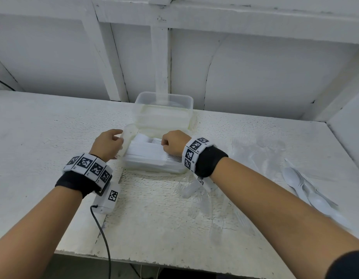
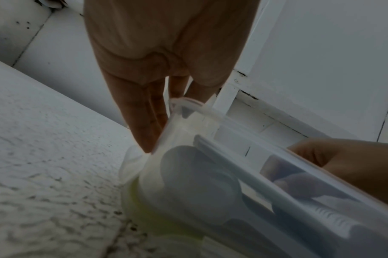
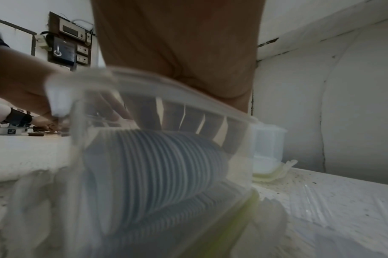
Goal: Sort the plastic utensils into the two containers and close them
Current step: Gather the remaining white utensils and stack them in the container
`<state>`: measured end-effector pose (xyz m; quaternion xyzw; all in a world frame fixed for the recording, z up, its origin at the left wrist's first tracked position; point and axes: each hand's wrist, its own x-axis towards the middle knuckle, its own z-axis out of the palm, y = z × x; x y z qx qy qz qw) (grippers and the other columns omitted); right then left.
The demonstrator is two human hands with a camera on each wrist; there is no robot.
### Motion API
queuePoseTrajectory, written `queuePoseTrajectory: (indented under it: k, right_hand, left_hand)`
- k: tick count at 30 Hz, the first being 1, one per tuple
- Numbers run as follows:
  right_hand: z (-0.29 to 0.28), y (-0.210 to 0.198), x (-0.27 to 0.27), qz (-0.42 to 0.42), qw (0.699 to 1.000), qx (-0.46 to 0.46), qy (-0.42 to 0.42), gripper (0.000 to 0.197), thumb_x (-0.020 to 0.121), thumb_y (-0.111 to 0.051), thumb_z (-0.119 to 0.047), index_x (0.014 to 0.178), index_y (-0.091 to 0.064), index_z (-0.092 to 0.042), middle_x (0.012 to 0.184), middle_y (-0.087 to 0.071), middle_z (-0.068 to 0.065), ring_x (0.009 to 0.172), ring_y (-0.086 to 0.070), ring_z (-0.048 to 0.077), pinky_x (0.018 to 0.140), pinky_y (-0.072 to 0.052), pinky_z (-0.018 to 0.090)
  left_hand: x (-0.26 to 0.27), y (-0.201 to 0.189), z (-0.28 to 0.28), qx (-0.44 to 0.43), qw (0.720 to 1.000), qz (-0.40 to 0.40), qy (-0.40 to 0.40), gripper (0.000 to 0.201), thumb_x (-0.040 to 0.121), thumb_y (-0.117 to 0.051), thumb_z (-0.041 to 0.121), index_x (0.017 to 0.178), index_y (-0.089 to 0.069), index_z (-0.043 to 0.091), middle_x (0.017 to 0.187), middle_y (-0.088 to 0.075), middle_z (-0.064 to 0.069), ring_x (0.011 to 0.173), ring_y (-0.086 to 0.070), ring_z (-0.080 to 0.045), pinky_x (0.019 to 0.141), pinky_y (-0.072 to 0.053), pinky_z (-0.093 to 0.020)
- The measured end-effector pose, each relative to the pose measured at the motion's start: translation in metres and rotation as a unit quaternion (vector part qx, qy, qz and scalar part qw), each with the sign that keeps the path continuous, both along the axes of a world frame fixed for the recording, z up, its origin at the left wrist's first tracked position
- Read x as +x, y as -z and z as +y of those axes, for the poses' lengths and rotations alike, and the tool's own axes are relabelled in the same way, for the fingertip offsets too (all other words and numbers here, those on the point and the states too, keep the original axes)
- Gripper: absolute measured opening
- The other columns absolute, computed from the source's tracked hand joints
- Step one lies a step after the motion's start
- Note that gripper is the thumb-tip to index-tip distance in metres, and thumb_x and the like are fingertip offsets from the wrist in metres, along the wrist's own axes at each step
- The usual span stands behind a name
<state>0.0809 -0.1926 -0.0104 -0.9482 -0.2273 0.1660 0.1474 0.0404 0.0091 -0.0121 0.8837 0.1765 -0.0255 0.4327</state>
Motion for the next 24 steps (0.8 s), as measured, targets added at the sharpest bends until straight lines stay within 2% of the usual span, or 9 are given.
queuePoseTrajectory:
  k: [5,7,9,11,14,18,21,24]
  right_hand:
    - [-0.002,0.003,0.0,-0.001,1.0,0.009,-0.002,0.027,0.092,-0.045,-0.011,0.116,-0.059,-0.009,0.119,-0.059,0.007,0.11,-0.054,0.024,0.094,-0.045,0.033]
    - [-0.003,0.002,0.0,-0.005,1.0,0.005,-0.014,0.027,0.093,-0.044,-0.012,0.115,-0.06,-0.008,0.119,-0.06,0.008,0.11,-0.054,0.025,0.094,-0.044,0.034]
    - [-0.006,-0.002,-0.001,-0.016,0.999,0.011,-0.026,0.029,0.095,-0.043,-0.014,0.118,-0.059,-0.007,0.122,-0.059,0.008,0.114,-0.052,0.024,0.096,-0.04,0.031]
    - [-0.012,-0.011,-0.004,-0.036,0.998,0.037,-0.033,0.031,0.096,-0.041,-0.015,0.12,-0.059,-0.007,0.125,-0.057,0.008,0.116,-0.05,0.023,0.096,-0.036,0.028]
    - [-0.034,-0.029,-0.013,-0.072,0.992,0.102,-0.026,0.029,0.096,-0.043,-0.016,0.115,-0.063,-0.007,0.119,-0.06,0.008,0.112,-0.053,0.021,0.092,-0.036,0.025]
    - [-0.09,-0.051,-0.035,-0.105,0.984,0.141,0.007,0.025,0.095,-0.048,-0.017,0.107,-0.067,-0.007,0.109,-0.066,0.007,0.103,-0.057,0.018,0.087,-0.037,0.021]
    - [-0.145,-0.054,-0.059,-0.105,0.98,0.158,0.065,0.021,0.093,-0.052,-0.018,0.1,-0.069,-0.008,0.101,-0.068,0.005,0.094,-0.059,0.015,0.081,-0.039,0.018]
    - [-0.201,-0.047,-0.086,-0.086,0.979,0.141,0.123,0.02,0.094,-0.052,-0.018,0.1,-0.069,-0.01,0.099,-0.068,0.001,0.087,-0.057,0.011,0.081,-0.043,0.019]
  left_hand:
    - [0.001,-0.004,0.0,0.011,1.0,0.022,0.009,0.042,0.093,-0.046,0.013,0.135,-0.046,0.013,0.104,-0.06,-0.009,0.1,-0.061,-0.029,0.067,-0.055,-0.04]
    - [-0.001,-0.006,0.0,0.043,0.999,0.019,0.016,0.041,0.093,-0.045,0.015,0.134,-0.048,0.011,0.11,-0.061,-0.012,0.103,-0.059,-0.03,0.075,-0.054,-0.041]
    - [-0.003,-0.009,-0.002,0.117,0.993,0.002,0.023,0.038,0.094,-0.043,0.017,0.131,-0.05,0.009,0.122,-0.059,-0.014,0.113,-0.054,-0.03,0.09,-0.045,-0.039]
    - [-0.006,-0.015,-0.006,0.165,0.985,-0.032,0.029,0.036,0.094,-0.042,0.017,0.128,-0.053,0.008,0.124,-0.059,-0.014,0.116,-0.051,-0.03,0.095,-0.039,-0.036]
    - [-0.012,-0.028,-0.025,0.193,0.975,-0.101,0.054,0.033,0.094,-0.044,0.017,0.122,-0.057,0.006,0.119,-0.061,-0.014,0.11,-0.054,-0.029,0.092,-0.038,-0.034]
    - [-0.028,-0.049,-0.079,0.163,0.962,-0.187,0.116,0.028,0.094,-0.047,0.015,0.116,-0.061,0.007,0.113,-0.063,-0.01,0.099,-0.057,-0.022,0.082,-0.035,-0.023]
    - [-0.039,-0.054,-0.129,0.124,0.953,-0.209,0.181,0.025,0.094,-0.048,0.015,0.113,-0.064,0.008,0.112,-0.064,-0.006,0.088,-0.054,-0.011,0.078,-0.034,-0.016]
    - [-0.044,-0.047,-0.181,0.097,0.944,-0.198,0.244,0.025,0.095,-0.048,0.016,0.112,-0.064,0.008,0.11,-0.065,-0.005,0.088,-0.053,-0.01,0.076,-0.035,-0.016]
